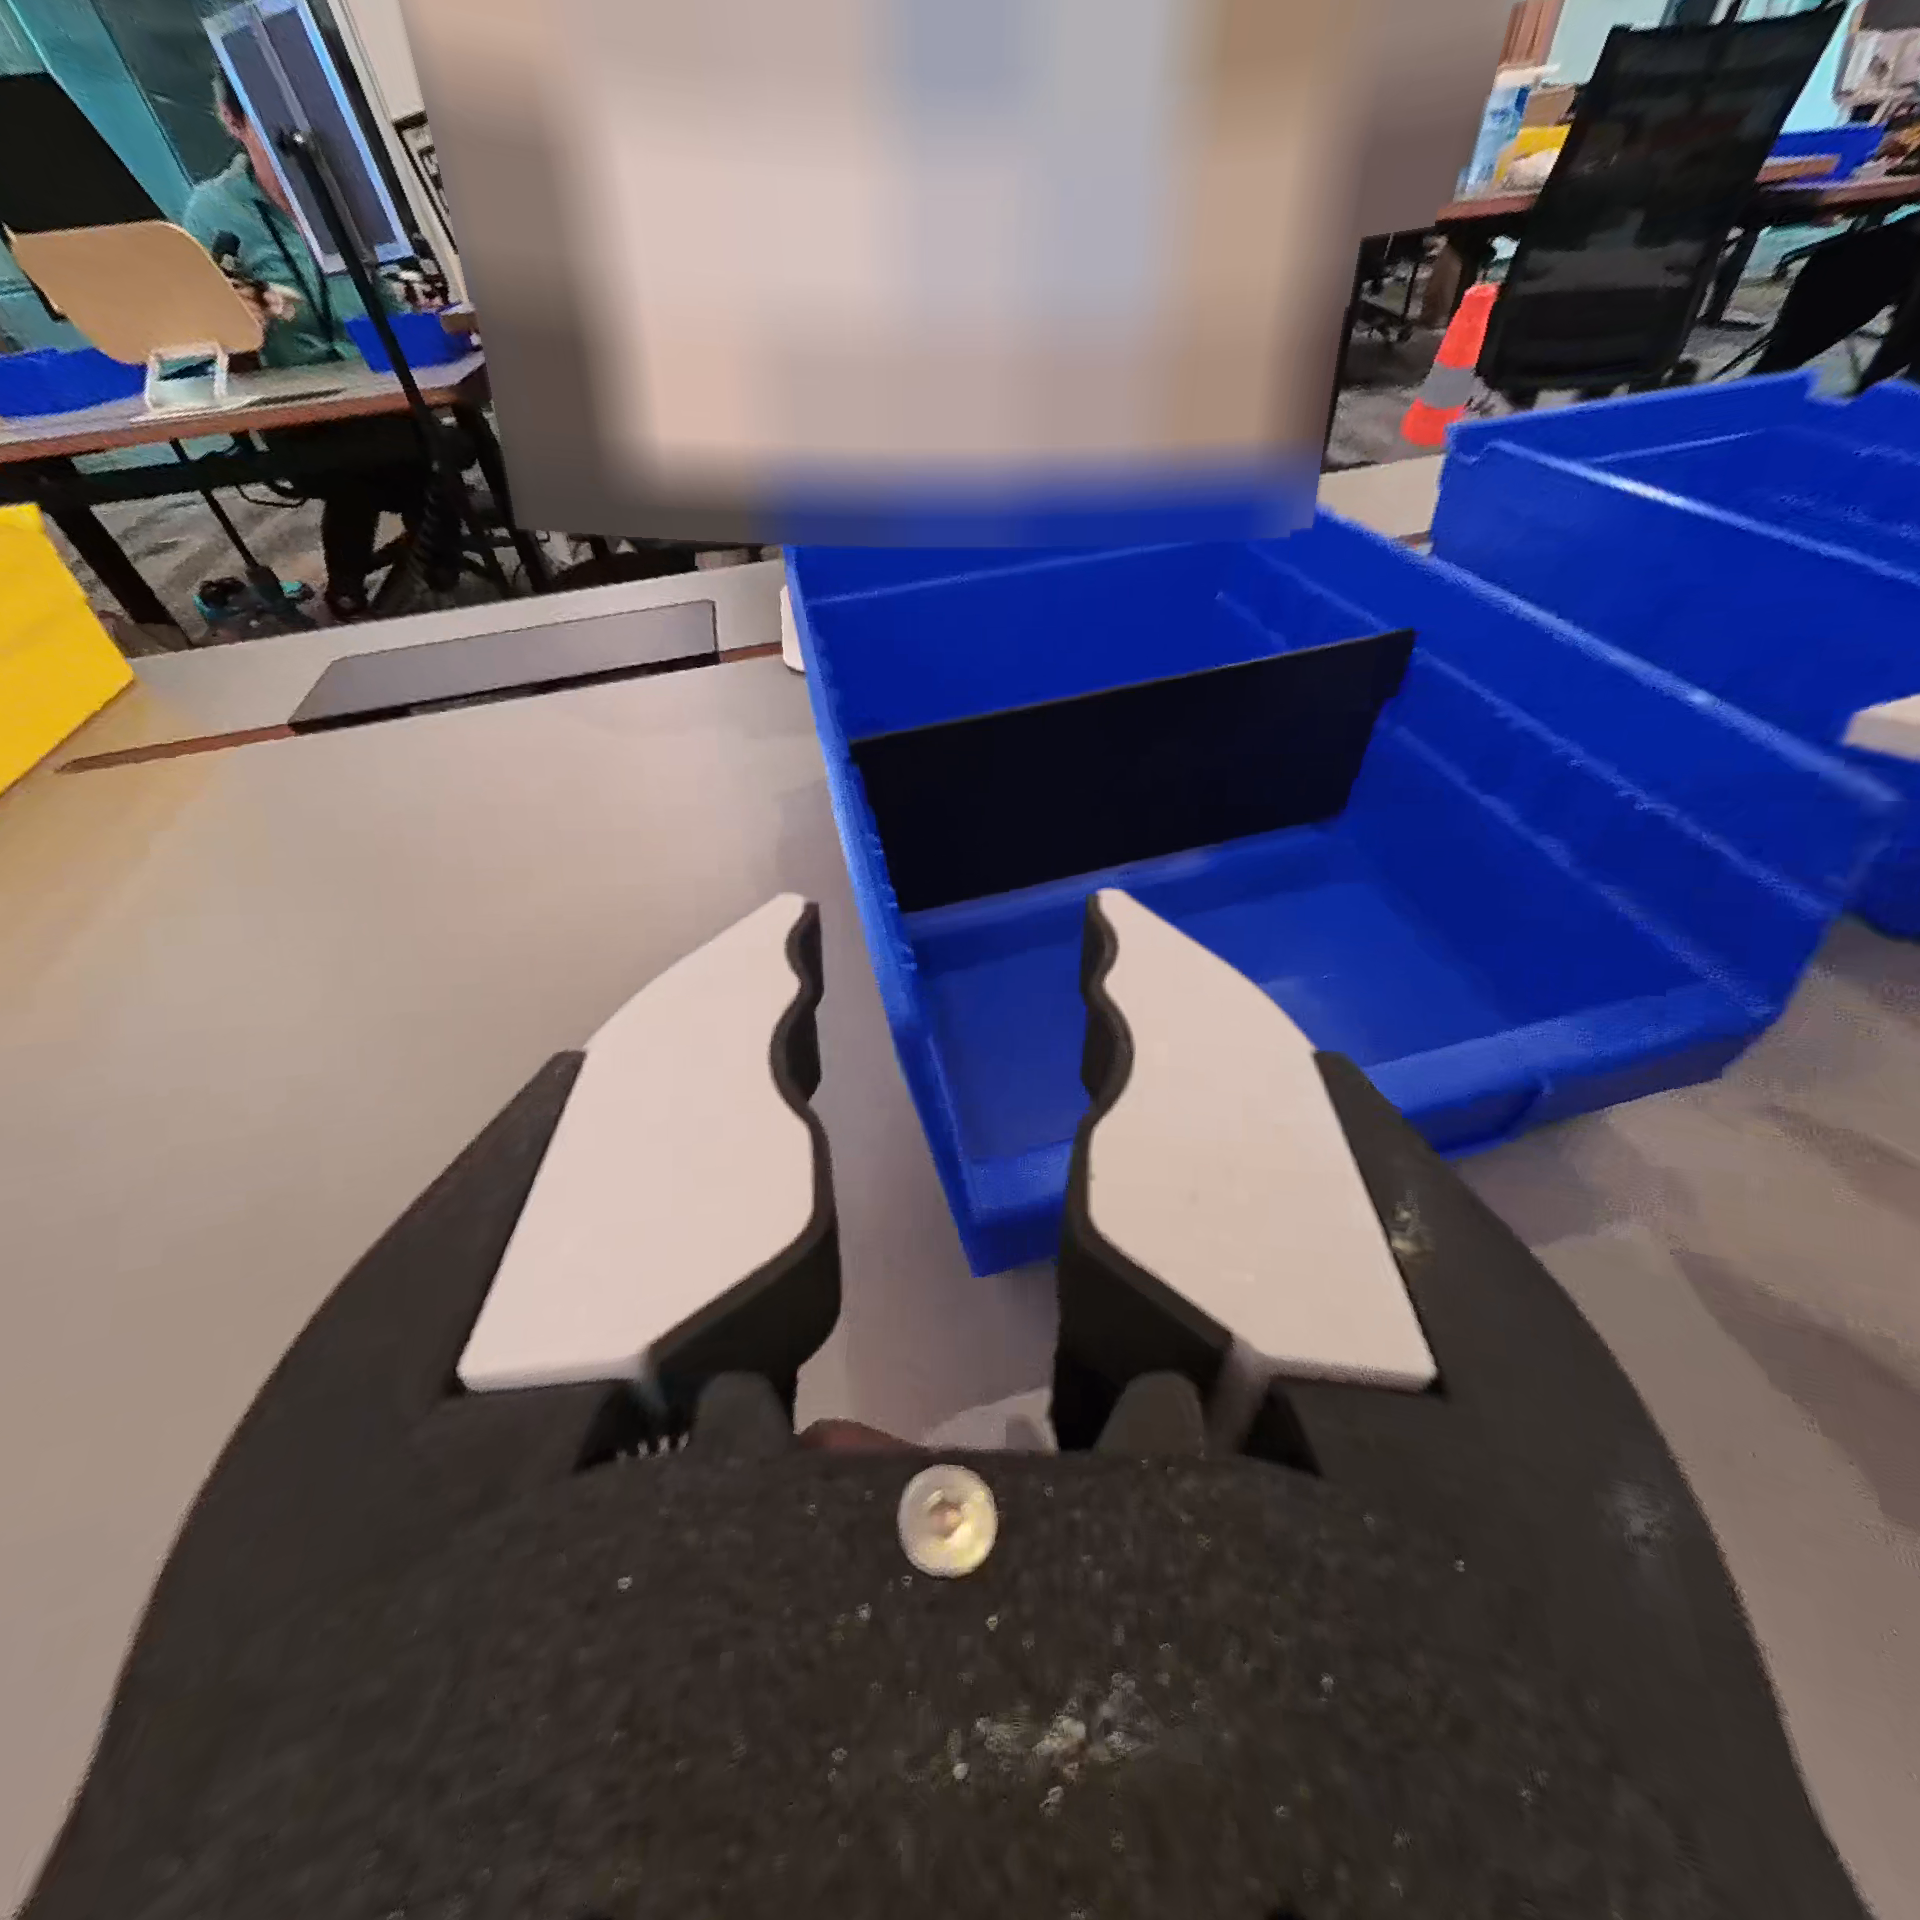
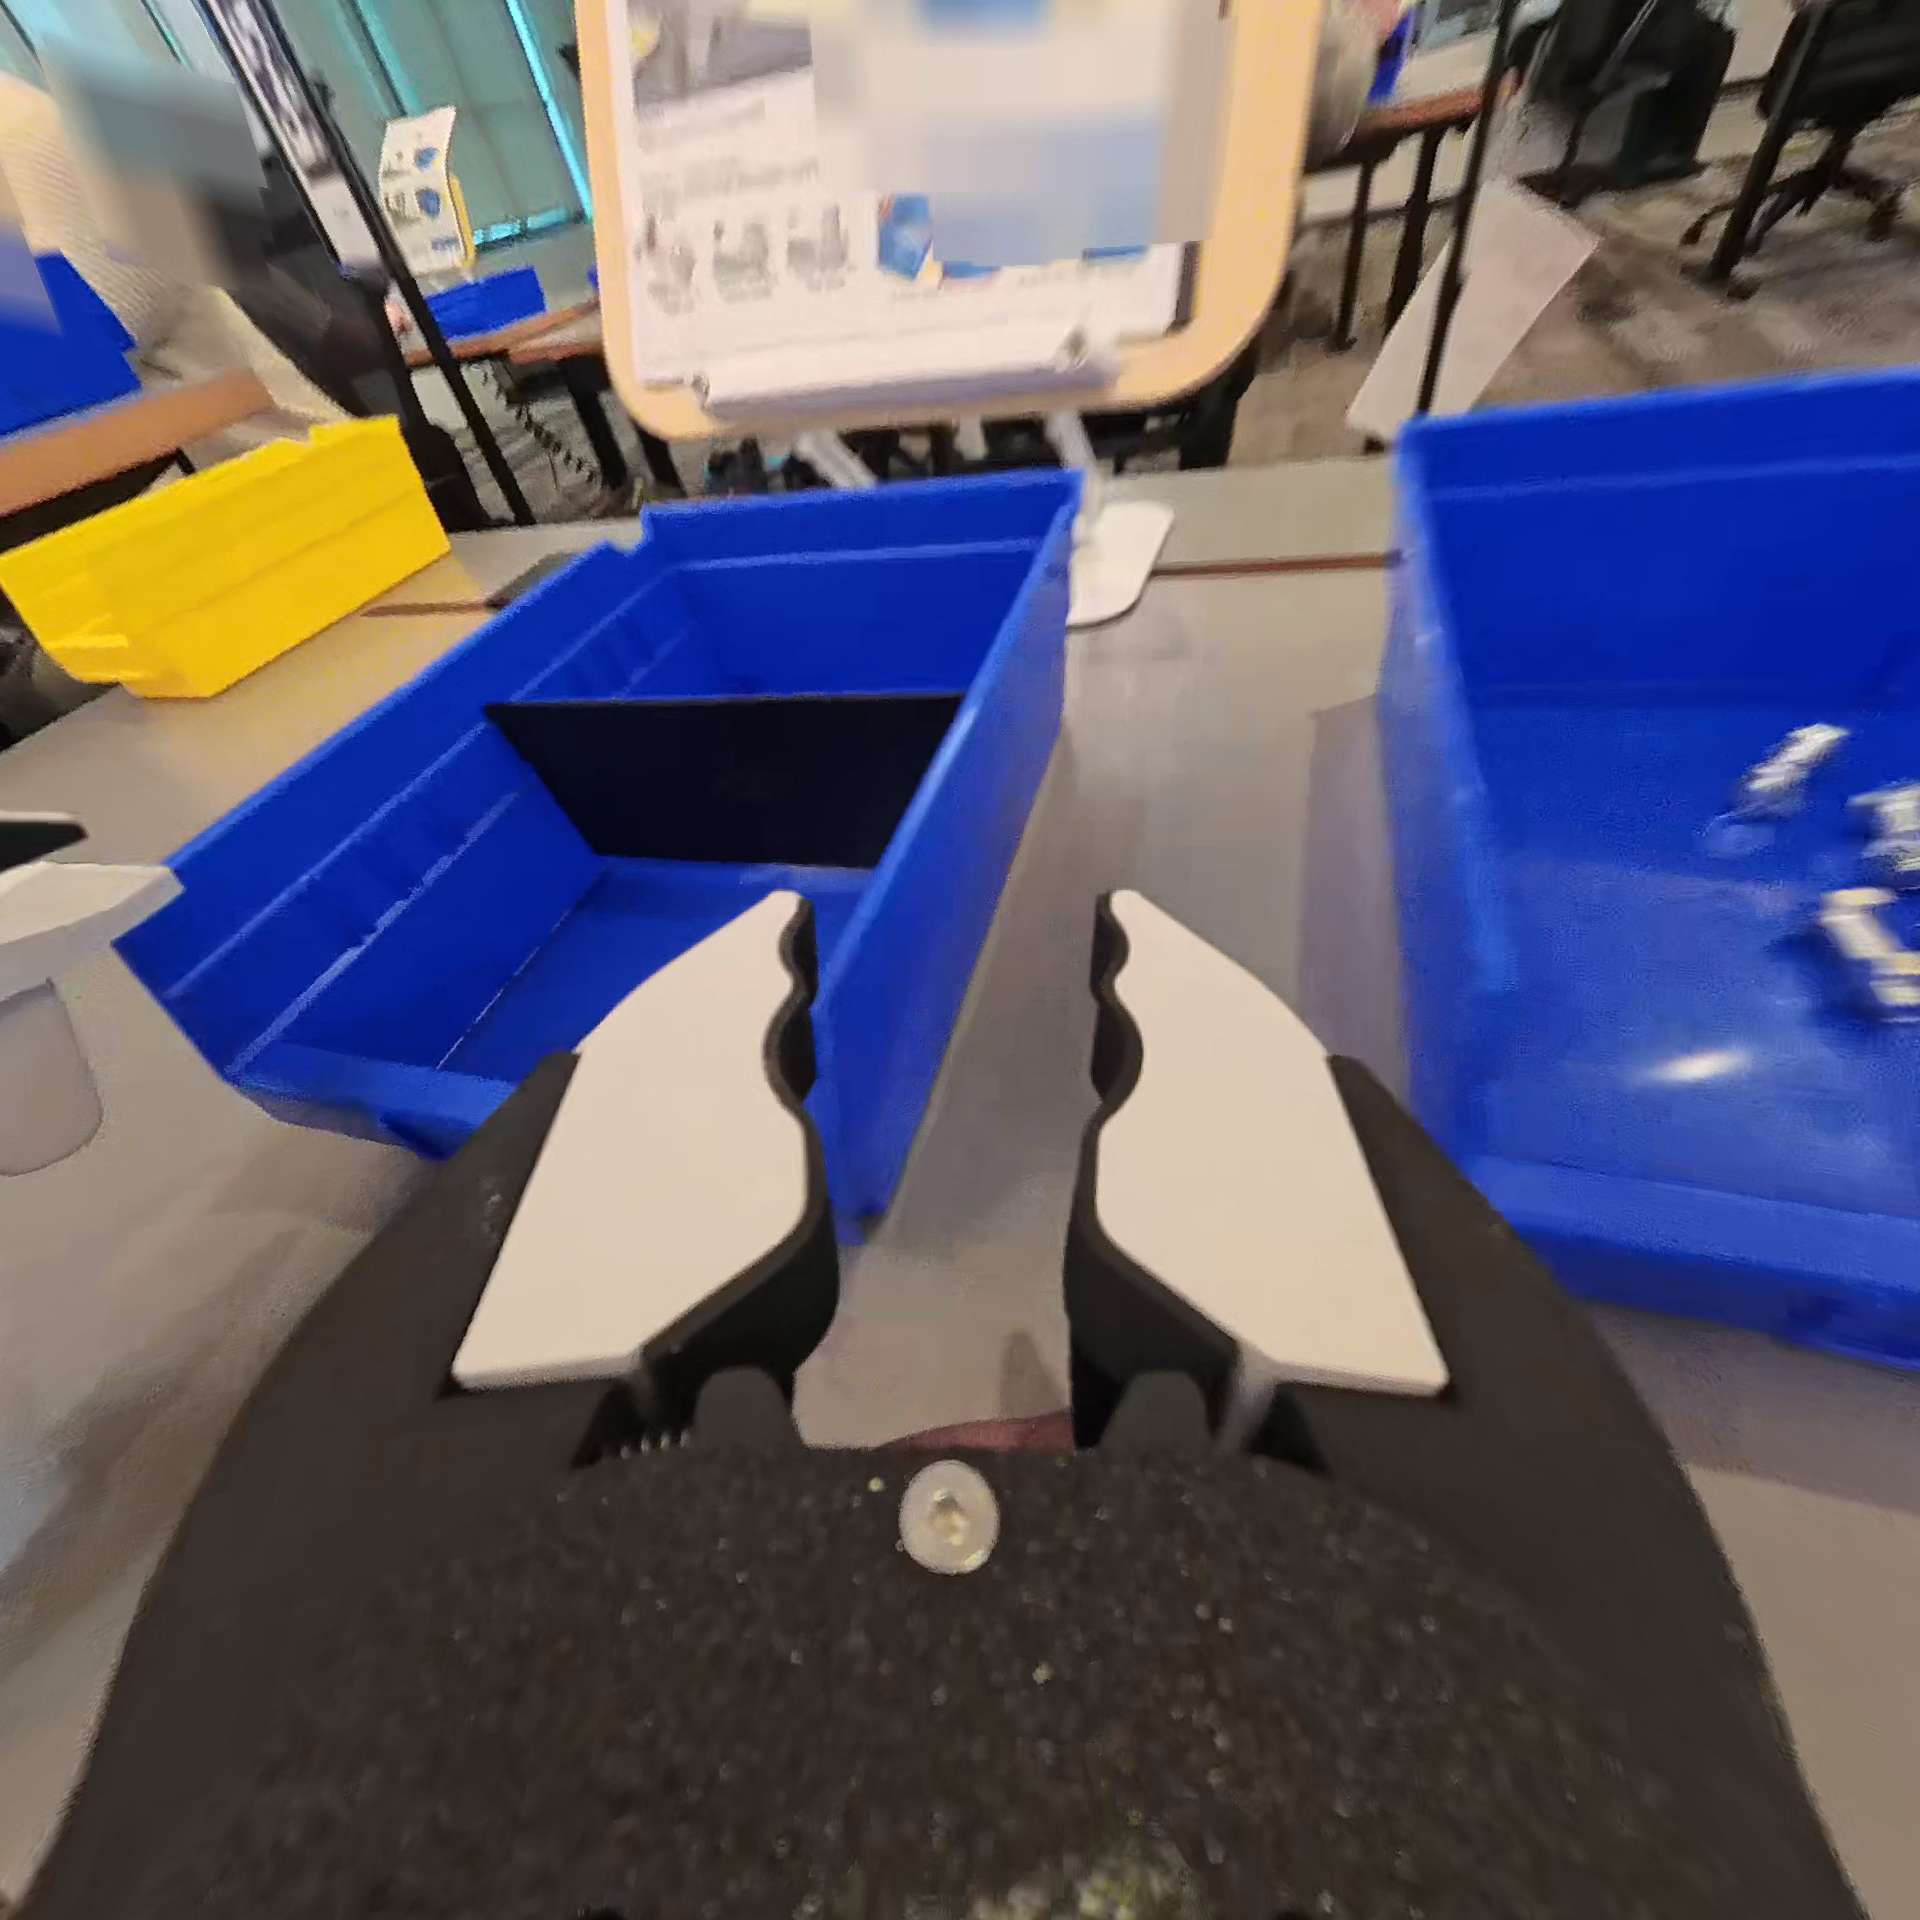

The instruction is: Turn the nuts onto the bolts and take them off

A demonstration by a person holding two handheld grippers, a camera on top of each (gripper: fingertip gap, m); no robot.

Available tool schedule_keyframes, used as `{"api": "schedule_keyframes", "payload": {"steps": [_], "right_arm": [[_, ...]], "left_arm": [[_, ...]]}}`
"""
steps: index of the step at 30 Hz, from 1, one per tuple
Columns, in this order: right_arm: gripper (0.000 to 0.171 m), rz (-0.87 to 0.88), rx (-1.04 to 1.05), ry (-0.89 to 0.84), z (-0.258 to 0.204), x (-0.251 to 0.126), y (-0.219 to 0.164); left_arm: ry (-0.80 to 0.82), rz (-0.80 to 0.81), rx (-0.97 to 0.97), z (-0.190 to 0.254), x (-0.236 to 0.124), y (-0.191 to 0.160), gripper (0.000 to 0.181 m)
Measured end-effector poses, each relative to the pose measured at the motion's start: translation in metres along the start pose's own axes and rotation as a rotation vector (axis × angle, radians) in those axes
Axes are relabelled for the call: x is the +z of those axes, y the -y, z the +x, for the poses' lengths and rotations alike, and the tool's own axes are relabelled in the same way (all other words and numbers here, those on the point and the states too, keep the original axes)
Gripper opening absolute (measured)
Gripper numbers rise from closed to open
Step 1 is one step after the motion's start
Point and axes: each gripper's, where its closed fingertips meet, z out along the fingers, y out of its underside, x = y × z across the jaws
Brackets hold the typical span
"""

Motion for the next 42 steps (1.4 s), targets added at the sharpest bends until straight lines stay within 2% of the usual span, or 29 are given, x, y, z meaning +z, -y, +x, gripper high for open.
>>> {"api": "schedule_keyframes", "payload": {"steps": [3, 8, 11, 14, 19, 20, 22, 25, 31, 36, 42], "right_arm": [[0.049, 0.066, -0.028, -0.09, 0.048, -0.038, 0.026], [0.045, 0.037, -0.067, -0.4, 0.189, -0.089, 0.034], [0.045, -0.013, -0.054, -0.518, 0.256, -0.101, 0.023], [0.046, -0.077, -0.024, -0.522, 0.287, -0.094, 0.009], [0.038, -0.141, -0.013, -0.507, 0.304, -0.074, -0.006], [0.033, -0.138, -0.017, -0.513, 0.306, -0.072, -0.006], [0.013, -0.137, -0.019, -0.486, 0.303, -0.067, -0.007], [0.007, -0.134, 0.004, -0.47, 0.296, -0.065, -0.009], [0.003, -0.092, 0.054, -0.438, 0.268, -0.074, -0.015], [0.003, -0.075, 0.044, -0.448, 0.248, -0.084, -0.021], [0.003, -0.075, 0.059, -0.452, 0.246, -0.089, -0.023]], "left_arm": [[-0.073, 0.011, -0.042, 0.017, -0.009, 0.01, 0.051], [-0.335, 0.035, -0.096, 0.092, -0.024, 0.031, 0.063], [-0.441, 0.044, -0.057, 0.146, -0.027, 0.037, 0.062], [-0.561, 0.017, -0.025, 0.202, -0.03, 0.034, 0.059], [-0.675, -0.029, -0.018, 0.272, -0.023, 0.026, 0.052], [-0.645, -0.03, -0.046, 0.278, -0.013, 0.026, 0.047], [-0.581, -0.065, -0.108, 0.287, 0.007, 0.025, 0.046], [-0.535, -0.081, -0.116, 0.301, 0.032, 0.022, 0.056], [-0.344, -0.057, -0.076, 0.282, 0.076, 0.018, 0.064], [-0.275, -0.04, -0.089, 0.268, 0.096, 0.022, 0.062], [-0.209, -0.075, -0.065, 0.269, 0.123, 0.014, 0.061]]}}
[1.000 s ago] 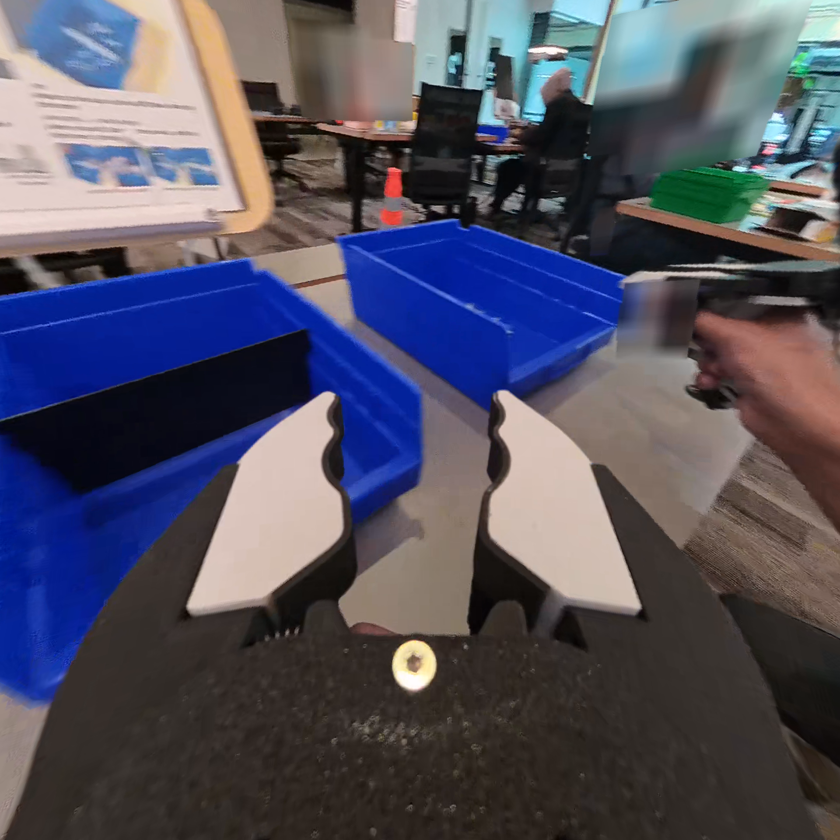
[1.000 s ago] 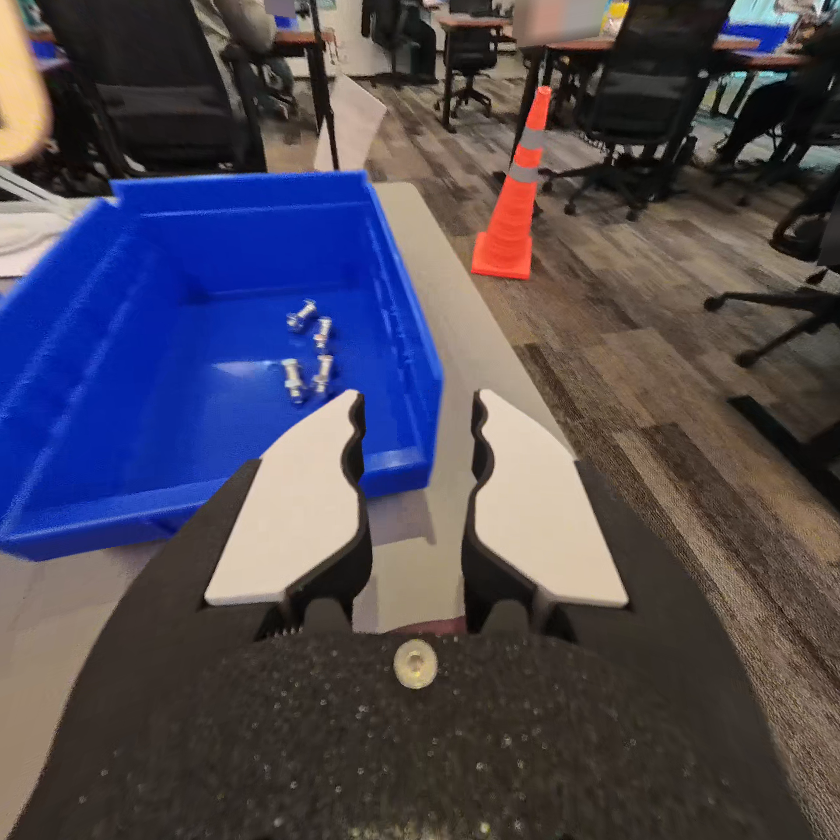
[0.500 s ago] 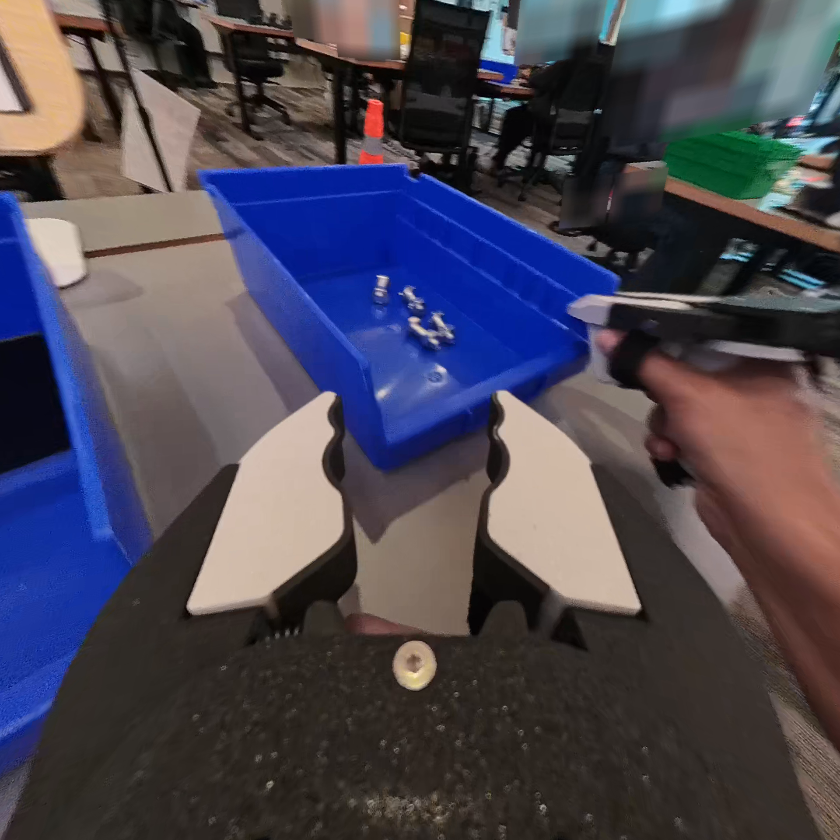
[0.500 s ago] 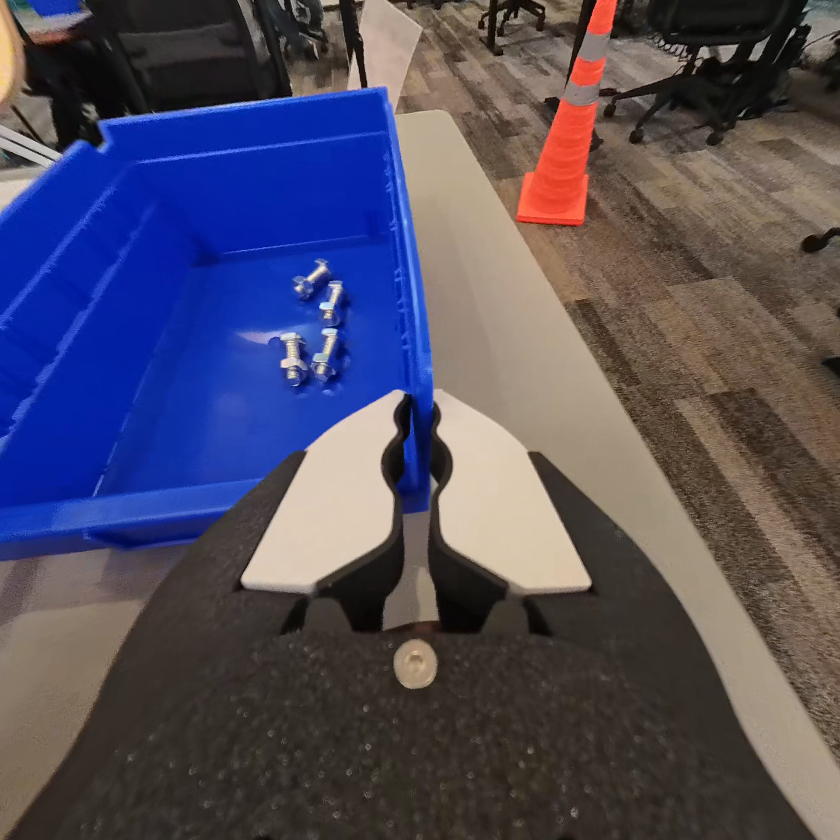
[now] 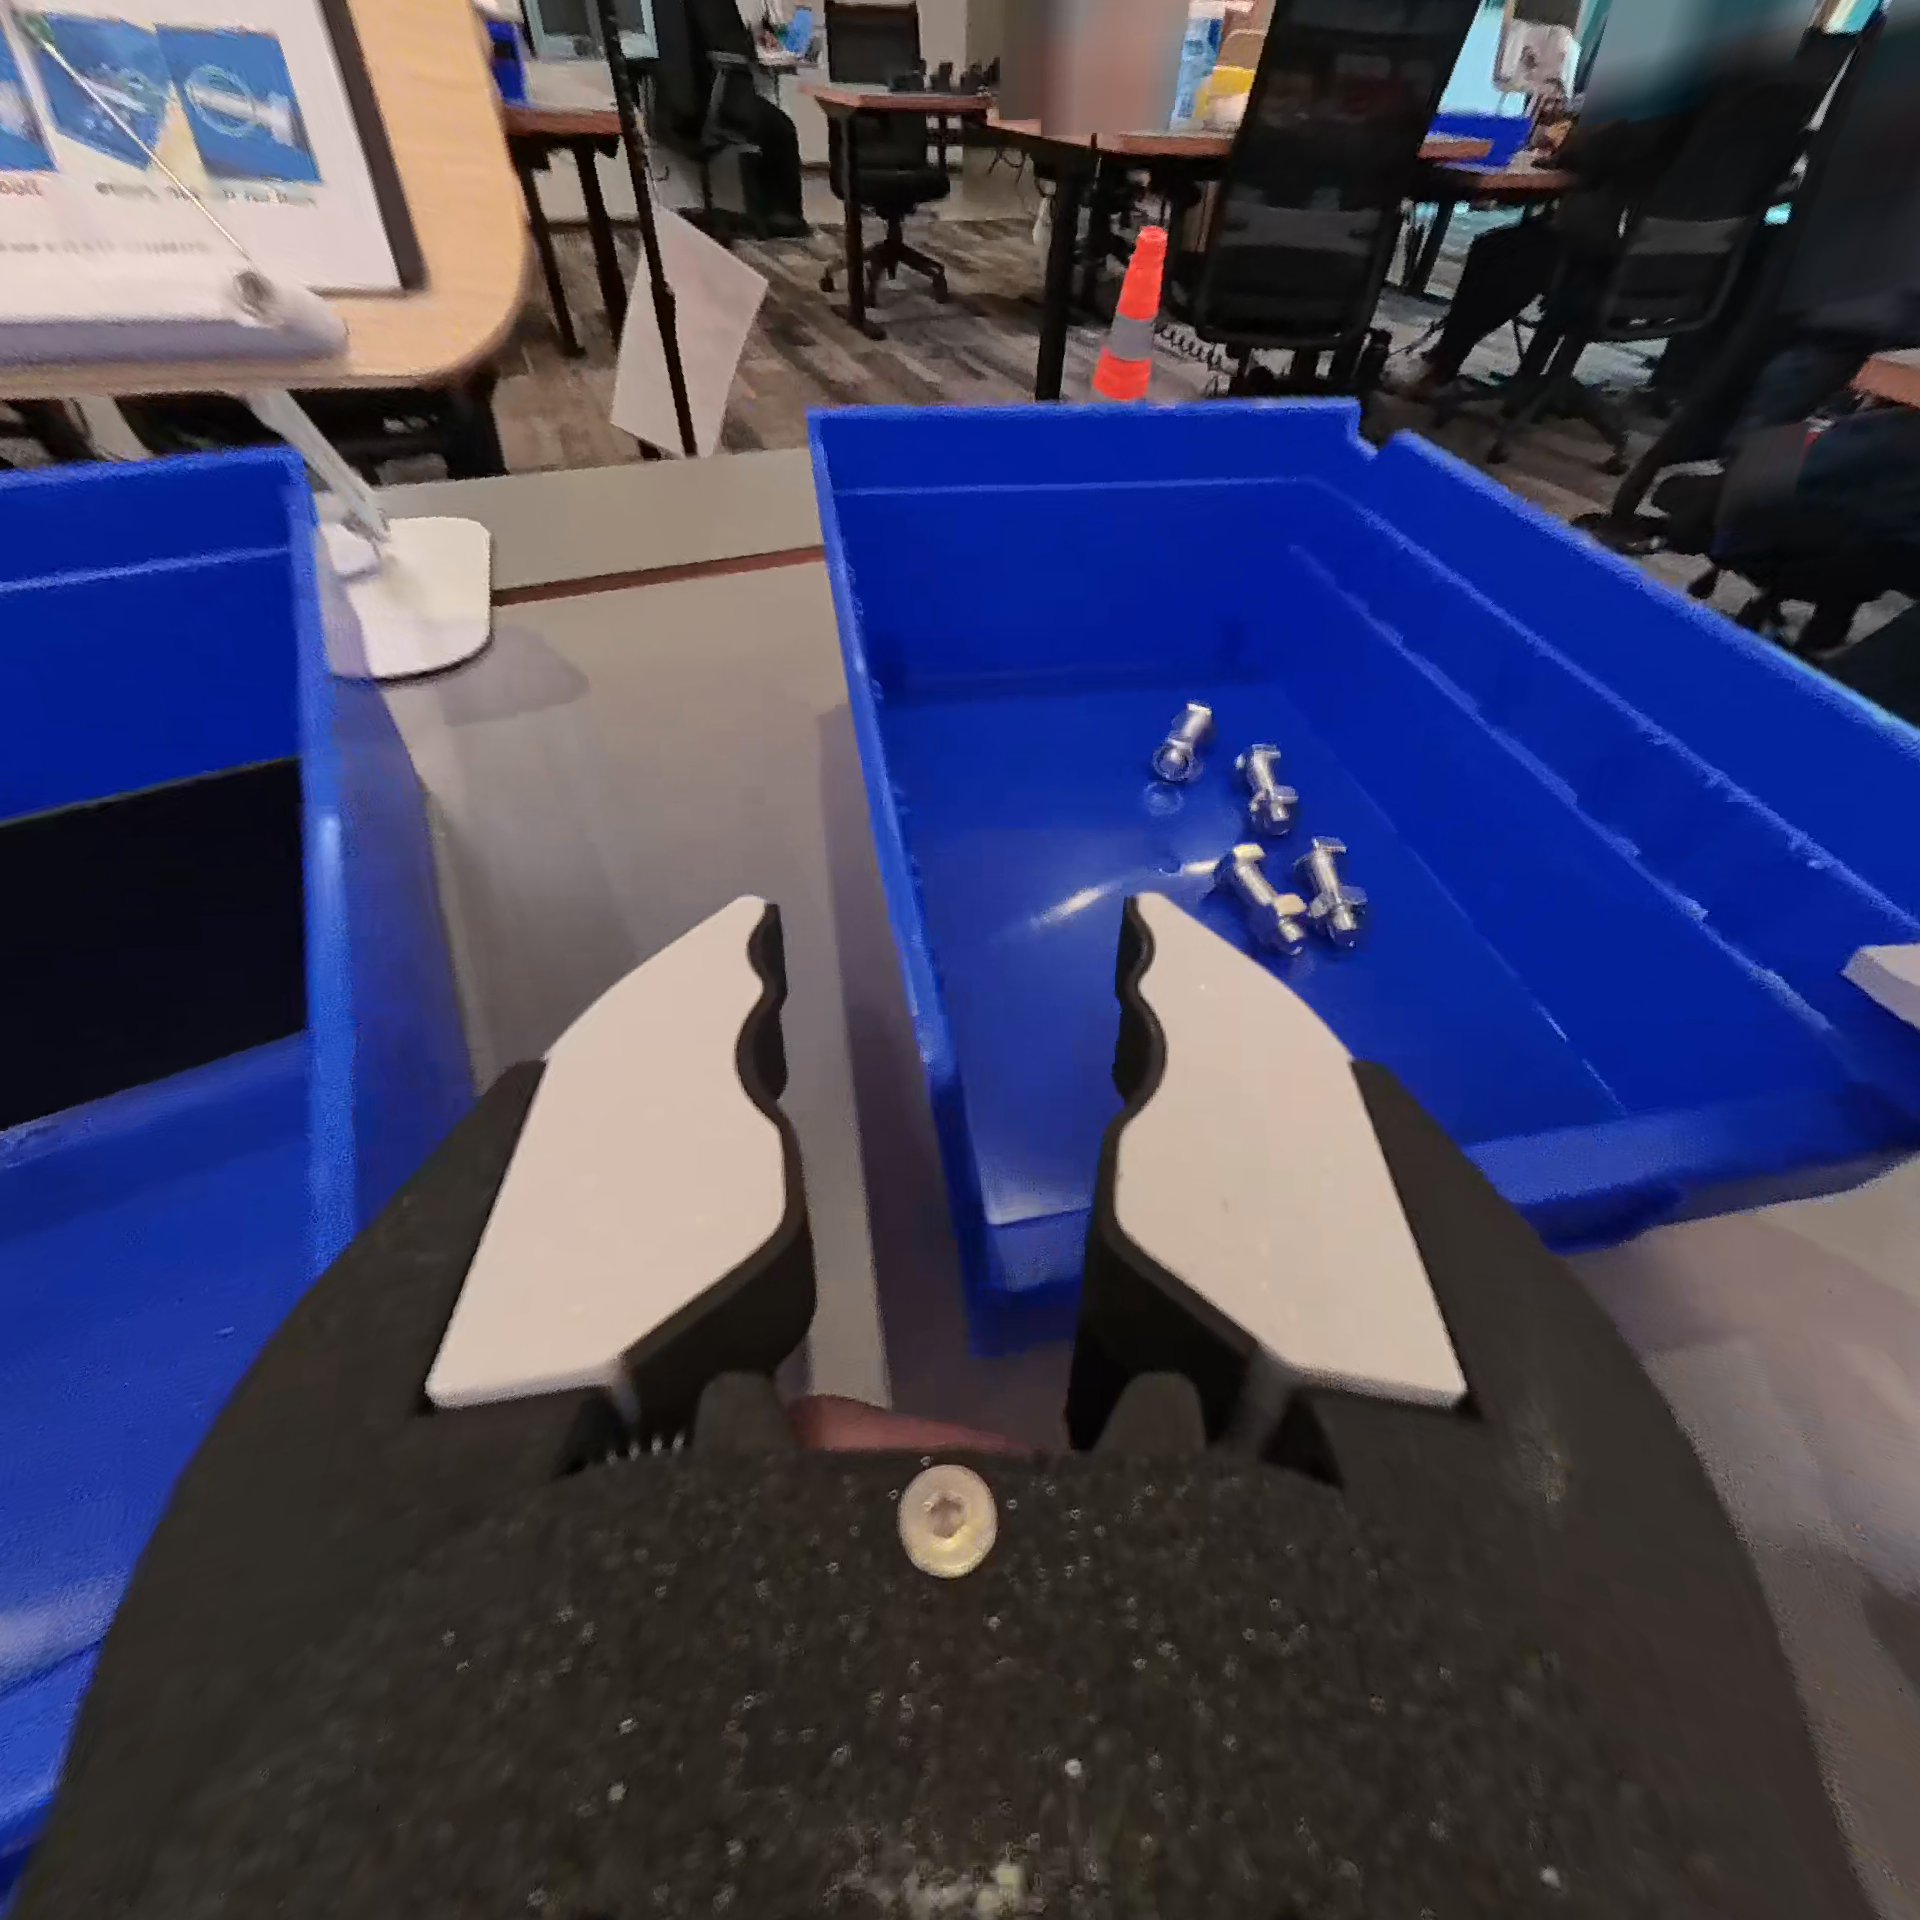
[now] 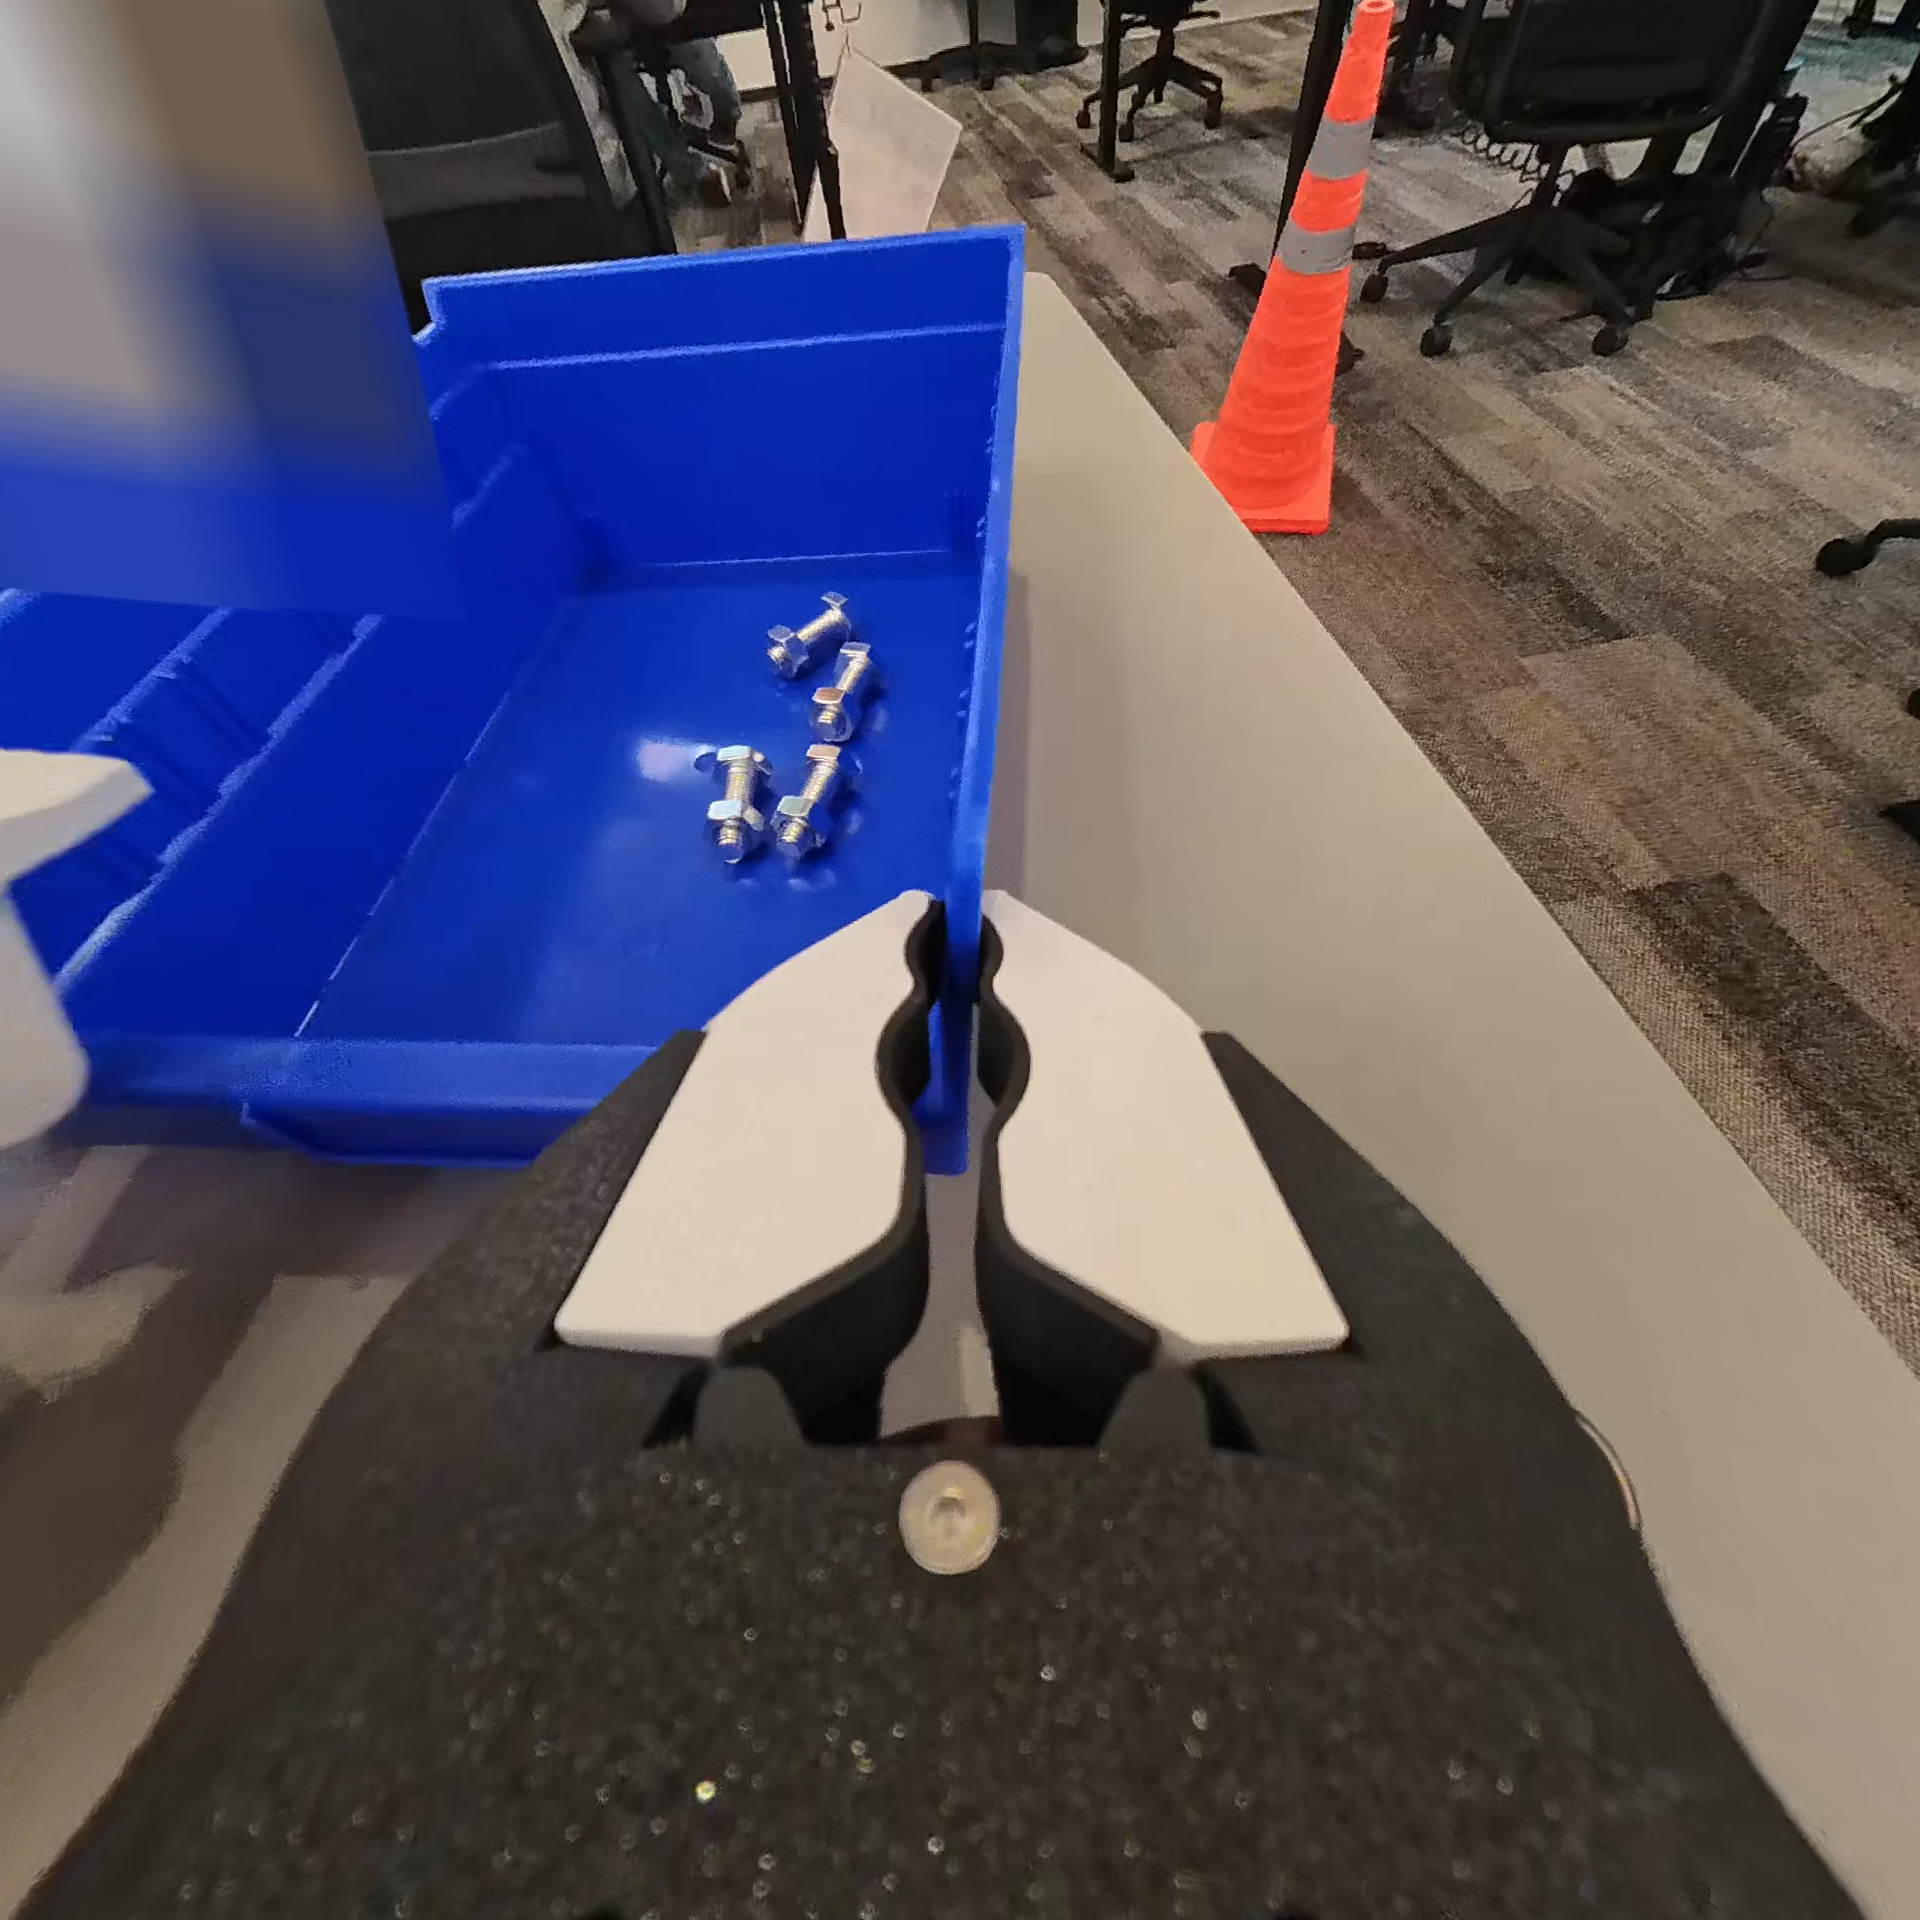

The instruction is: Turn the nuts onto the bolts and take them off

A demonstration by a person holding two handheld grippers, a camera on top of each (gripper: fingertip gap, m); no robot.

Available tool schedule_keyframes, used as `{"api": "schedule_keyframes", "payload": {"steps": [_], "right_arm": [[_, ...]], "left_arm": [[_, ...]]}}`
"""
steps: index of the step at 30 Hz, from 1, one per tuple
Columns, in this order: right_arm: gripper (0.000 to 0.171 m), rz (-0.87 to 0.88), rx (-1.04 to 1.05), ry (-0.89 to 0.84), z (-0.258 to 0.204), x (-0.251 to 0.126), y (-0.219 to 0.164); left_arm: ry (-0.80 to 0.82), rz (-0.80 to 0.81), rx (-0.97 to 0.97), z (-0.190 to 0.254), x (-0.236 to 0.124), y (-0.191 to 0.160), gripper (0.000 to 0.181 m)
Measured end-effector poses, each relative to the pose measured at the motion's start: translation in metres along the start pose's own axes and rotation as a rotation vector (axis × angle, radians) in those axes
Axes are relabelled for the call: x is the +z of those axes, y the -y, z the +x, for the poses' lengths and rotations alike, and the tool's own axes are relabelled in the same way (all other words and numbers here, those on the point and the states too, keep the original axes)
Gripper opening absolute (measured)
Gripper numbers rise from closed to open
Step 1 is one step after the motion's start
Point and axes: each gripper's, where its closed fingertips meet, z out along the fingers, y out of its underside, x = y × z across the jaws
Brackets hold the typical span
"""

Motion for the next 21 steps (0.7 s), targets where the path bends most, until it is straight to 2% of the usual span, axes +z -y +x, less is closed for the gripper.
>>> {"api": "schedule_keyframes", "payload": {"steps": [3, 6, 8, 13, 15, 18, 21], "right_arm": [[0.003, 0.008, -0.001, -0.005, 0.0, -0.002, -0.001], [0.003, 0.01, 0.0, -0.003, -0.001, -0.003, -0.001], [0.003, 0.011, 0.004, -0.005, -0.001, -0.004, -0.001], [0.003, 0.022, 0.017, -0.013, -0.002, -0.006, 0.0], [0.003, 0.033, -0.005, -0.035, -0.005, -0.009, 0.003], [0.002, 0.076, -0.002, -0.066, -0.003, -0.015, 0.01], [0.002, 0.14, 0.0, -0.097, -0.001, -0.025, 0.025]], "left_arm": [[-0.027, -0.042, -0.035, 0.004, 0.008, -0.009, 0.069], [-0.045, -0.042, -0.08, 0.002, 0.013, -0.007, 0.057], [-0.118, -0.089, -0.145, 0.009, 0.013, -0.012, 0.035], [-0.111, -0.12, -0.186, 0.0, 0.013, -0.013, 0.014], [-0.047, -0.116, -0.174, -0.005, 0.012, -0.011, 0.005], [-0.06, -0.109, -0.199, -0.001, 0.009, -0.007, 0.005], [-0.055, -0.047, -0.187, 0.004, -0.002, 0.012, 0.004]]}}
